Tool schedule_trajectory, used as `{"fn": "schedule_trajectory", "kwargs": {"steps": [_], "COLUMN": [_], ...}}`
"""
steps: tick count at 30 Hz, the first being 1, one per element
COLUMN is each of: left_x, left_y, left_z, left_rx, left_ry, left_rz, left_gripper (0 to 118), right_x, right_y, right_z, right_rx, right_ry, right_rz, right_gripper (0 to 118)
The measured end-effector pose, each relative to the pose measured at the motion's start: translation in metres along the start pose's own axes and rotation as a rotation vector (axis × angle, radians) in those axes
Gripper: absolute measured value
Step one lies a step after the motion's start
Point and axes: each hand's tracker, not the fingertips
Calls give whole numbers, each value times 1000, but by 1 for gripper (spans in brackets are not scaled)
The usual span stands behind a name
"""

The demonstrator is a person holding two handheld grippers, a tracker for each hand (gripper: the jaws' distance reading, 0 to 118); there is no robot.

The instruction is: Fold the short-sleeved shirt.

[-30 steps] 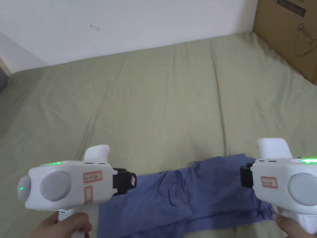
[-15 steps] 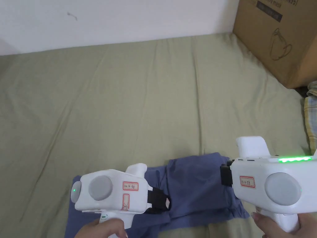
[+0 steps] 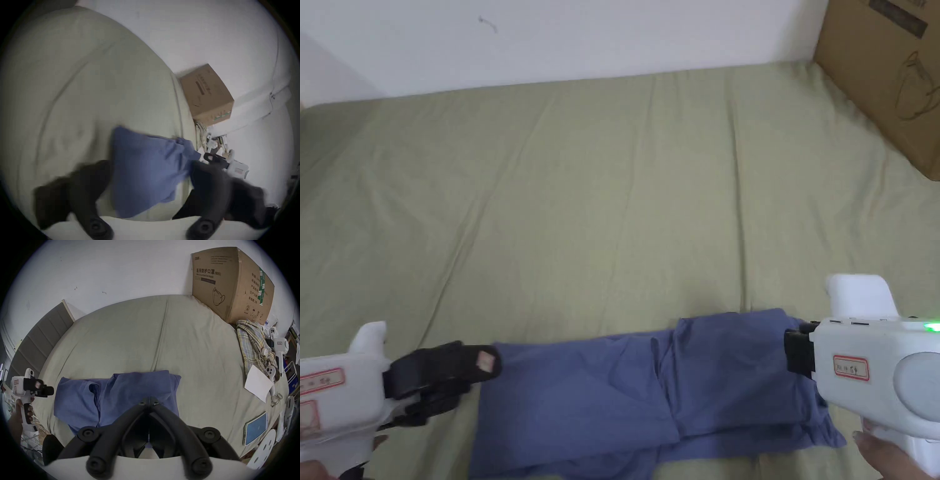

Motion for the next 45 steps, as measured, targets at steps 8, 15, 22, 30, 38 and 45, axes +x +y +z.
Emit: {"fn": "schedule_trajectory", "kwargs": {"steps": [8, 15, 22, 30, 38, 45], "left_x": [-38, -32, -53, 16, 48, 89], "left_y": [-13, -6, -15, -4, 15, 5], "left_z": [-44, -95, -89, -61, 11, 14], "left_rx": [-74, -185, -159, -147, -72, -82], "left_ry": [-231, -512, -37, 149, 545, 798], "left_rz": [185, 290, 175, -102, -386, -591], "left_gripper": [115, 115, 7, 7, 7, 7], "right_x": [-9, -9, -7, -6, -9, -10], "right_y": [-1, 1, -3, 5, 13, 11], "right_z": [-6, -11, -20, -8, 9, 9], "right_rx": [-16, -31, -52, -21, 29, 33], "right_ry": [-9, -19, -28, -20, 15, 46], "right_rz": [24, 34, 37, 24, 35, 18], "right_gripper": [0, 0, 0, 0, 0, 0]}}
